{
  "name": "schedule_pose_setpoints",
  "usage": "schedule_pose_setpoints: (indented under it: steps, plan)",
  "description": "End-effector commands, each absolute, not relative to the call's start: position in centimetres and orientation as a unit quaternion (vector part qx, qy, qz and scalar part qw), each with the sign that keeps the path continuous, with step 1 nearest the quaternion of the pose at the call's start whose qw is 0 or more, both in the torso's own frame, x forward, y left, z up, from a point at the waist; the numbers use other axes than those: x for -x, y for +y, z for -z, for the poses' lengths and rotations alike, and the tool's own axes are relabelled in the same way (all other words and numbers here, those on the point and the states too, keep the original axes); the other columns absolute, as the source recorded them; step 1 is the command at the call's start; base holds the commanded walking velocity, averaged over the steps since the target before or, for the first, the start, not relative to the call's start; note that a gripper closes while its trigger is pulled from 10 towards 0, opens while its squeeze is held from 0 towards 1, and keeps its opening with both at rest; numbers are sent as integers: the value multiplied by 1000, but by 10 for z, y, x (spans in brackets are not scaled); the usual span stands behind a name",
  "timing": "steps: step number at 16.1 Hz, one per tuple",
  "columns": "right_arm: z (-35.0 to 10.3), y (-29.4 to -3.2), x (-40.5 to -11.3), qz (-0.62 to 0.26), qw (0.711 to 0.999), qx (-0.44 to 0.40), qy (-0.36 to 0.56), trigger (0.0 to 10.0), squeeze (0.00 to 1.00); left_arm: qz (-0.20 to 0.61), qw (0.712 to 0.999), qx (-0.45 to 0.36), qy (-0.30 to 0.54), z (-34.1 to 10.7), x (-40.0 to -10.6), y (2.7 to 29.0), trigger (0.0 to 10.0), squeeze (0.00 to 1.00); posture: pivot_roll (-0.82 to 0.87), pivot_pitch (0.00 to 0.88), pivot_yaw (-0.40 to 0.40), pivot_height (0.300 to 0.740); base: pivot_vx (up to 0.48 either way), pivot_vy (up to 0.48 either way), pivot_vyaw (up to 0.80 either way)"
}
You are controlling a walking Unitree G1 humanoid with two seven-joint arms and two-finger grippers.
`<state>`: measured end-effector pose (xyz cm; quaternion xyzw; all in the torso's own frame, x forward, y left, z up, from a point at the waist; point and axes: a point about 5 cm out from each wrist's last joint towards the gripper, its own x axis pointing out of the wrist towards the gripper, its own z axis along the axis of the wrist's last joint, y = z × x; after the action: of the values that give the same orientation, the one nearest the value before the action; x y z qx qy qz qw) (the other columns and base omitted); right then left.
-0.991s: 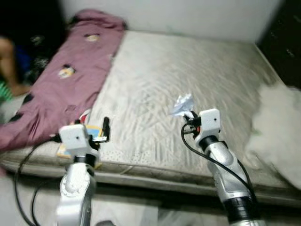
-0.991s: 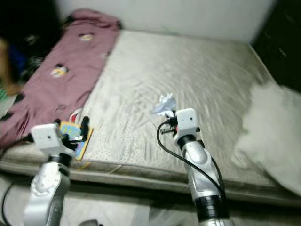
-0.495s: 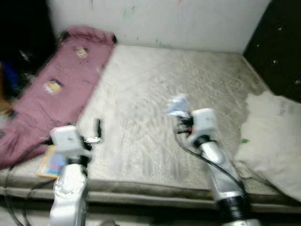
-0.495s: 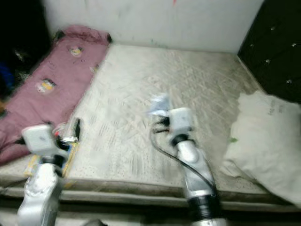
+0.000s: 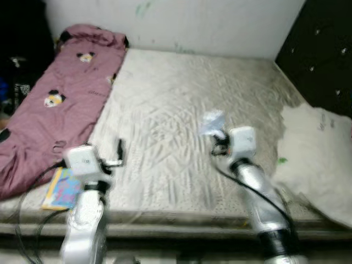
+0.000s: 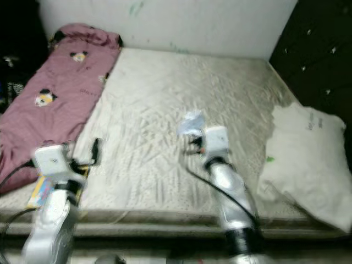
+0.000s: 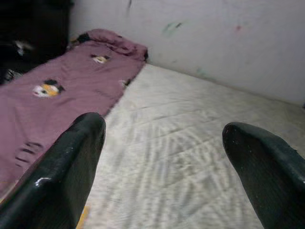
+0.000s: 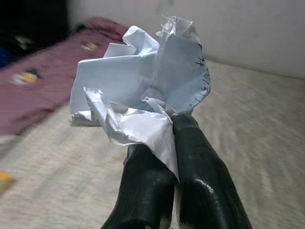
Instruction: Clean up the room
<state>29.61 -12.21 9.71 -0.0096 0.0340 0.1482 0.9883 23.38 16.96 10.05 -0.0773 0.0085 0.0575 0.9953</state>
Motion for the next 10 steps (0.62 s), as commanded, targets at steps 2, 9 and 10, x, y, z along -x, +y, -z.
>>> schedule_pose_setpoints:
  steps: [2, 9, 10]
  plan:
    - [-100, -134, -299, -131, 991, 16, 31, 10000, 0, -44, 995, 88, 11, -101, -236, 161, 10000, 0, -55, 0, -54, 740, 0, 480, 0]
    - [-101, -131, -301, -147, 989, 11, 33, 10000, 0, -46, 995, 93, 7, -103, -239, 161, 10000, 0, -63, 0, -50, 740, 0, 480, 0]
    - [-102, -130, -301, -151, 988, 12, 32, 10000, 0, -47, 994, 94, 7, -103, -239, 161, 10000, 0, -63, 0, -50, 740, 0, 480, 0]
